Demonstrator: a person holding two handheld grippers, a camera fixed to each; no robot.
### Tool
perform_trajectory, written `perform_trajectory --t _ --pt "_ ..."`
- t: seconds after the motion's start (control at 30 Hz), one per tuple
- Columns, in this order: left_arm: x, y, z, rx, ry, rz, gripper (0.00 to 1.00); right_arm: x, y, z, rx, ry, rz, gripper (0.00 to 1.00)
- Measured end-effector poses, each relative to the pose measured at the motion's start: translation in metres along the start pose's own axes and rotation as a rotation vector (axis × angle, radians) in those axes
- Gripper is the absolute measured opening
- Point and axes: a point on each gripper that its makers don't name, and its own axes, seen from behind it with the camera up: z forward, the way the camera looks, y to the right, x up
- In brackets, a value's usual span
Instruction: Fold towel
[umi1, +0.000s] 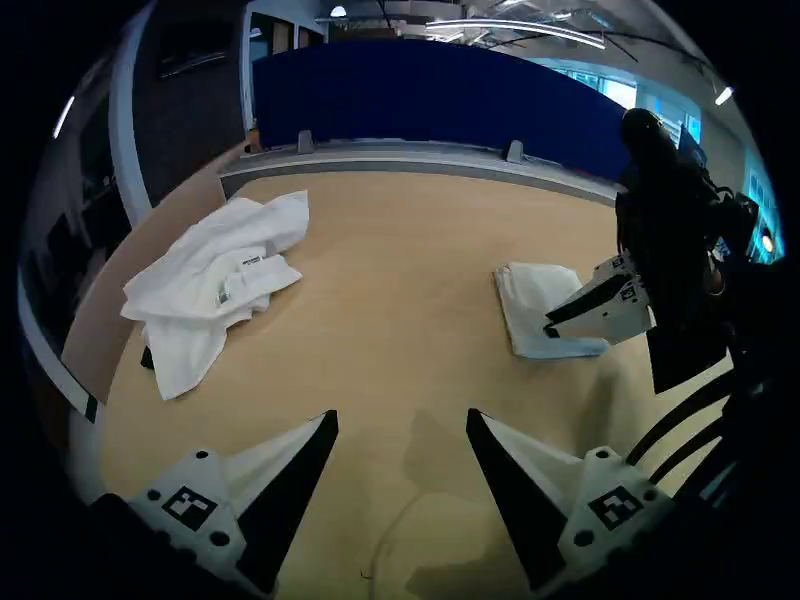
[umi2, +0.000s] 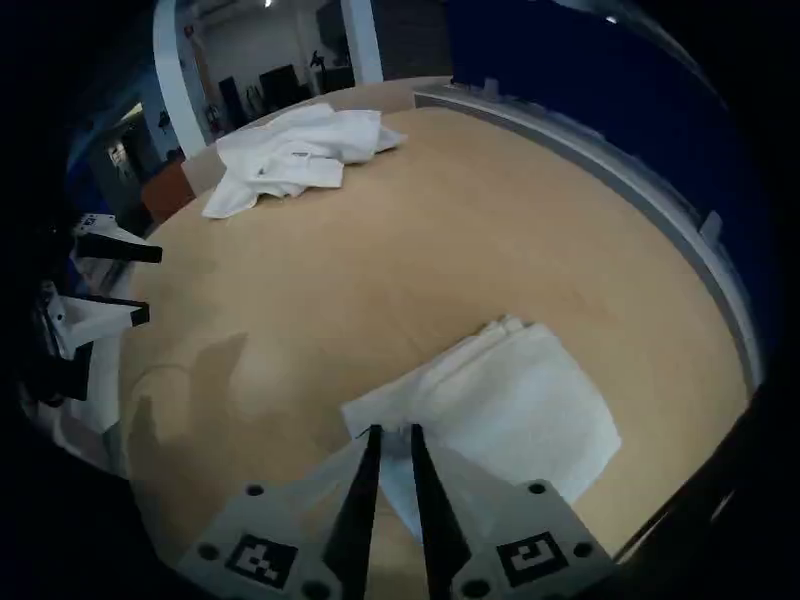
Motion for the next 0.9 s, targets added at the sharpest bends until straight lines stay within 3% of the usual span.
perform_trajectory --t 0.07,0.37,0.53,0.67,0.9 --pt "0.0 0.0 0.0 0.0 -0.001 0.0 0.95 0.002 -0.001 -0.004 0.004 0.011 0.008 0.46" --pt "-0.001 0.001 -0.001 0.003 -0.002 -0.005 0.95 -0.002 0.01 -0.017 -0.038 0.038 0.017 0.67" --pt "0.0 0.0 -0.004 0.005 0.001 -0.008 0.96 -0.009 0.029 -0.028 -0.125 0.052 0.042 0.91" --pt "0.001 0.001 -0.006 0.007 0.003 -0.01 0.95 -0.021 0.044 -0.038 -0.201 0.061 0.069 0.94" --pt "0.0 0.002 -0.006 0.006 0.003 -0.01 0.96 -0.039 0.05 -0.048 -0.229 0.067 0.126 0.96"
